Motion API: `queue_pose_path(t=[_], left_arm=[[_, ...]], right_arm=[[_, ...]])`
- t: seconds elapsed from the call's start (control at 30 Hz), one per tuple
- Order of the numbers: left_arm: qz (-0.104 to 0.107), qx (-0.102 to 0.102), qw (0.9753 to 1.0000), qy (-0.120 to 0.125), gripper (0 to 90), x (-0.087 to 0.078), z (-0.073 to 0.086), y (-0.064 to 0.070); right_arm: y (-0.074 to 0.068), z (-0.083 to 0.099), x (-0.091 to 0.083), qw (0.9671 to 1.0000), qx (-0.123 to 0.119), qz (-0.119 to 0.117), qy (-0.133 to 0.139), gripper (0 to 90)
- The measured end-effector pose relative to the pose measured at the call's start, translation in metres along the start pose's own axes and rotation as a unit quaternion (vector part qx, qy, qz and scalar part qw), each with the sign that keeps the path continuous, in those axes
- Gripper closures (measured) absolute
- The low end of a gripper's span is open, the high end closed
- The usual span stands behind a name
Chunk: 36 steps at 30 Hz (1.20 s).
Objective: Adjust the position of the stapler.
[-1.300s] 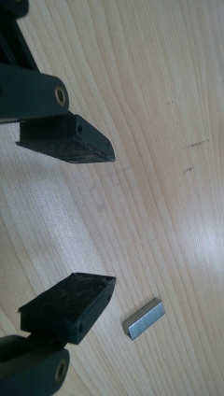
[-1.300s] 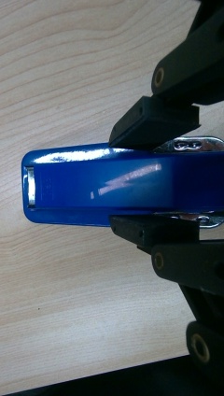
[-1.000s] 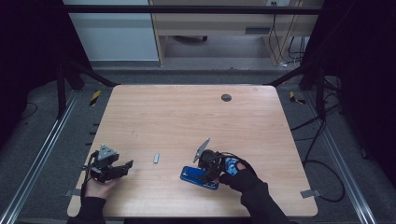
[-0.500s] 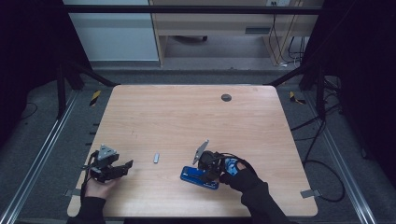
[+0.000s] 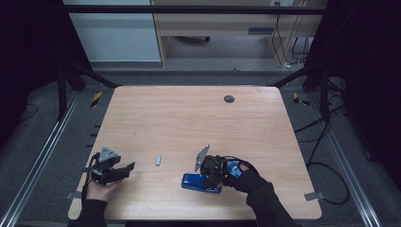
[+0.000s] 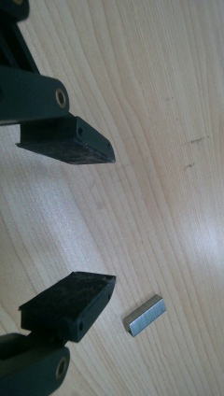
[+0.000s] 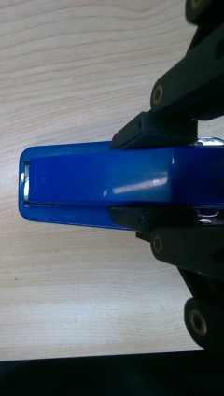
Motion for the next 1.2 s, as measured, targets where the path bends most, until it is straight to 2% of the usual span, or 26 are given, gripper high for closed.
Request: queue_pose_path(t=[0.17, 0.27, 0.6, 1.0, 1.2], left_arm=[[0.003, 0.001, 1.0, 0.001, 34.7, 0.0, 0.0, 0.001], [0.004, 0.001, 1.0, 0.002, 34.8, 0.0, 0.0, 0.001], [0.006, 0.003, 1.0, -0.001, 34.8, 0.0, 0.0, 0.001], [0.011, 0.003, 0.9999, -0.001, 34.8, 0.0, 0.0, 0.003], [0.011, 0.006, 0.9999, -0.002, 34.9, 0.0, -0.001, 0.002]], right_arm=[[0.0, -0.002, -0.001, 0.9998, -0.021, -0.003, 0.0, 65.9], [-0.001, -0.003, -0.001, 0.9994, -0.031, -0.016, 0.003, 65.9], [0.0, 0.0, 0.0, 0.9984, -0.05, -0.026, 0.009, 65.9], [0.0, 0.005, 0.003, 0.9988, -0.041, -0.021, 0.015, 64.6], [-0.001, 0.008, 0.0, 0.999, -0.023, -0.012, 0.037, 57.4]])
Point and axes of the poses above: each handheld gripper's, and its own axes: x roughly forward along the jaws, z roughly out of its underside, y roughly to its right, the point moved 2 cm from there along x, roughly forward along the jaws, and after that the axes turned 2 degrees about -y, right-handed, at the moved point
